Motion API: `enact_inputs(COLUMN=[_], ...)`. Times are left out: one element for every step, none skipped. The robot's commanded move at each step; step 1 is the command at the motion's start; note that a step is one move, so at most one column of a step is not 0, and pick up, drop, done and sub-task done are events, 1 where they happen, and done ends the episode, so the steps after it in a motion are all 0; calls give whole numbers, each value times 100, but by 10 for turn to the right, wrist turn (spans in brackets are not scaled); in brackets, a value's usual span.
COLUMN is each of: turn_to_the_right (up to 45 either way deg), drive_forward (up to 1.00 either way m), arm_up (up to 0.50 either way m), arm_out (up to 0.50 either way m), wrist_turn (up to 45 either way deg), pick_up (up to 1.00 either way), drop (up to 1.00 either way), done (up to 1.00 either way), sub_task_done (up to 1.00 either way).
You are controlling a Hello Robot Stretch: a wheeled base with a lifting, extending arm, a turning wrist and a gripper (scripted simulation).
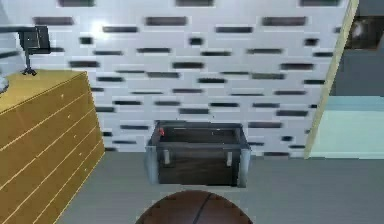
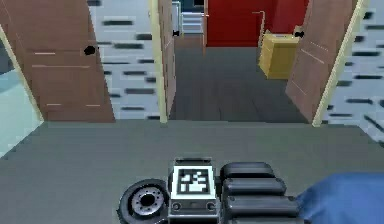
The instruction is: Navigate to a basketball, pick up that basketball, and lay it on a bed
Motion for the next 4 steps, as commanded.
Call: enact_inputs(turn_to_the_right=[-450,-390,0,450], drive_forward=[0,0,45,0], arm_up=[0,0,0,0], arm_out=[0,0,0,0], wrist_turn=[0,0,0,0], pick_up=[0,0,0,0], drop=[0,0,0,0], done=[0,0,0,0], sub_task_done=[0,0,0,0])
